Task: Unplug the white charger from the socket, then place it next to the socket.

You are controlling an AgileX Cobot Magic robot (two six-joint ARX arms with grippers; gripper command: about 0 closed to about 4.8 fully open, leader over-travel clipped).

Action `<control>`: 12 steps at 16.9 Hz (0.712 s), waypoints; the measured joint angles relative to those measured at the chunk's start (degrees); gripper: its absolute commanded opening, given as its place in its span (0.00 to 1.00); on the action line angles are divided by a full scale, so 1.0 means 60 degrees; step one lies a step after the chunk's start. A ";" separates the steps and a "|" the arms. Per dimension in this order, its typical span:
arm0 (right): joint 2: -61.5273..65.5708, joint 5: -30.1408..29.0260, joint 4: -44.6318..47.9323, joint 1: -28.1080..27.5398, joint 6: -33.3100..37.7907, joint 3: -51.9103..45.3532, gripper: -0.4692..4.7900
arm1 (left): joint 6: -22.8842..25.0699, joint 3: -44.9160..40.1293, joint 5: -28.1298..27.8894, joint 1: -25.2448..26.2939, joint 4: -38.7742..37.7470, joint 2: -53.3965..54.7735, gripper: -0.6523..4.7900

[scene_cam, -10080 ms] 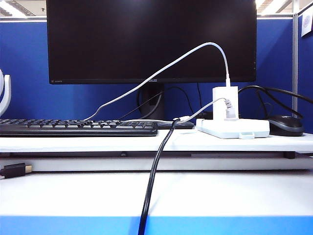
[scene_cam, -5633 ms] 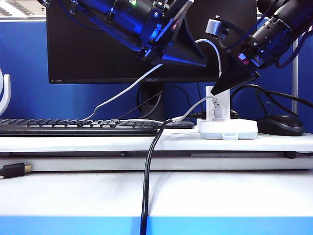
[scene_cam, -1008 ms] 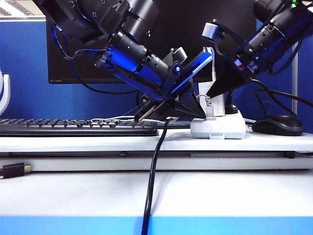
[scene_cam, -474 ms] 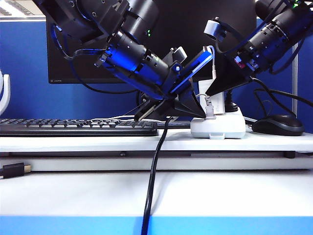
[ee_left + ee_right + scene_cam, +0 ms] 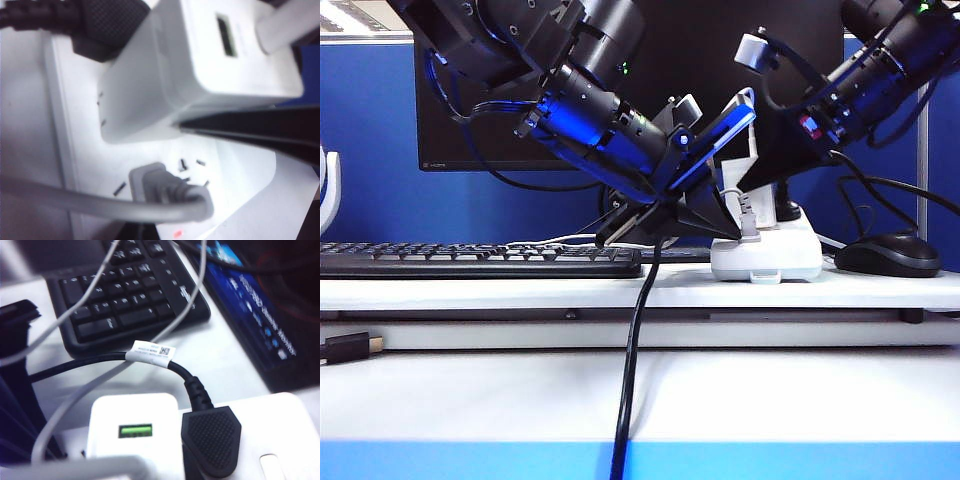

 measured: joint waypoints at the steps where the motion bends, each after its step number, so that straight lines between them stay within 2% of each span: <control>1: 0.0000 -0.0062 0.0142 -0.0004 0.0412 -0.0004 0.09 | 0.0004 0.0000 -0.0007 0.0000 0.0011 -0.0007 0.11; 4: 0.0000 -0.0062 0.0266 -0.0004 -0.0117 -0.0007 0.09 | 0.0000 0.0011 -0.0087 0.0004 0.0069 0.0000 0.11; 7: 0.0015 -0.0036 0.0219 -0.0007 0.0095 -0.0004 0.09 | 0.0000 0.0011 -0.0091 0.0004 0.0047 -0.0004 0.11; 12: 0.0029 0.0004 -0.0222 0.0004 -0.0841 0.0015 0.09 | 0.0000 0.0011 -0.0022 0.0000 0.0004 0.0025 0.11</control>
